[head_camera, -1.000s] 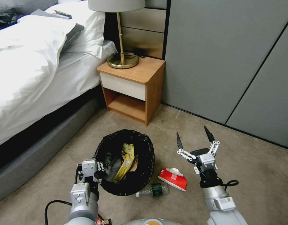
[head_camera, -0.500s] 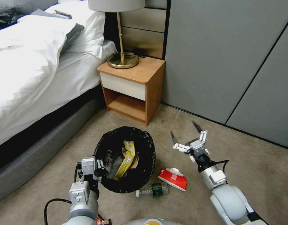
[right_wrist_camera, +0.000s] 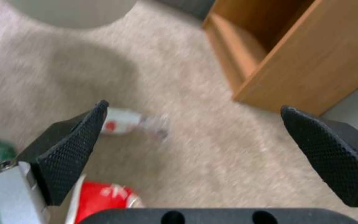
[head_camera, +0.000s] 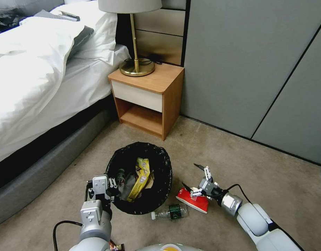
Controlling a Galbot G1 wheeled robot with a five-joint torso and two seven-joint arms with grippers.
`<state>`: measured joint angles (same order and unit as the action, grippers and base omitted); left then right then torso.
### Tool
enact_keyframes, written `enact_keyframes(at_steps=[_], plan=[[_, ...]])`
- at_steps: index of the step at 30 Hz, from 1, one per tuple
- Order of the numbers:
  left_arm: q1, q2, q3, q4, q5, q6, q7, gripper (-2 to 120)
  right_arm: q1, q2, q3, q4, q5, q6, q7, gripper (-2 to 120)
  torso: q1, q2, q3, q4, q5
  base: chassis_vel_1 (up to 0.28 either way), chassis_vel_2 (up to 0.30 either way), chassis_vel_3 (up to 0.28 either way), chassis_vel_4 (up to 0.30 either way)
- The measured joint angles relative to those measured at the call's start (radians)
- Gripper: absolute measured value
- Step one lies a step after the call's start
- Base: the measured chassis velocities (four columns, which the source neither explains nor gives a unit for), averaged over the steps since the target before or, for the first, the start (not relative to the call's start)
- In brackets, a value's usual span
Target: Pick up the trash bin, then pick up the garbage from the floor and place it into the trash bin.
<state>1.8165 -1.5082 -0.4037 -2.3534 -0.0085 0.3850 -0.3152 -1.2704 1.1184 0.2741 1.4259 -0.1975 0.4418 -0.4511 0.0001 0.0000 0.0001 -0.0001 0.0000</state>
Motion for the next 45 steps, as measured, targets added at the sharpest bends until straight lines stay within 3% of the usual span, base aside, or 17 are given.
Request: enact_keyframes(at_steps=[20,32,45], plan=[[0.016,0.0,0.005,0.004,0.006,0.002,-0.001,1,0.105,0.099,0.03,-0.306,-0.02,0.082,-0.044,100,0.0,0.0,0.0,0.0,0.0,0.0,0.0,0.0,0.0],[0.023,-0.002,0.011,0.0,0.013,-0.001,-0.001,1,0.105,0.129,0.024,-0.333,-0.022,0.087,-0.036,100,0.0,0.0,0.0,0.0001,0.0,0.0,0.0,0.0,0.0],[0.026,0.0,0.008,-0.006,0.012,-0.003,-0.001,1,0.133,0.168,0.038,-0.46,-0.072,0.102,0.018,100,0.0,0.0,0.0,0.0,0.0,0.0,0.0,0.0,0.0]])
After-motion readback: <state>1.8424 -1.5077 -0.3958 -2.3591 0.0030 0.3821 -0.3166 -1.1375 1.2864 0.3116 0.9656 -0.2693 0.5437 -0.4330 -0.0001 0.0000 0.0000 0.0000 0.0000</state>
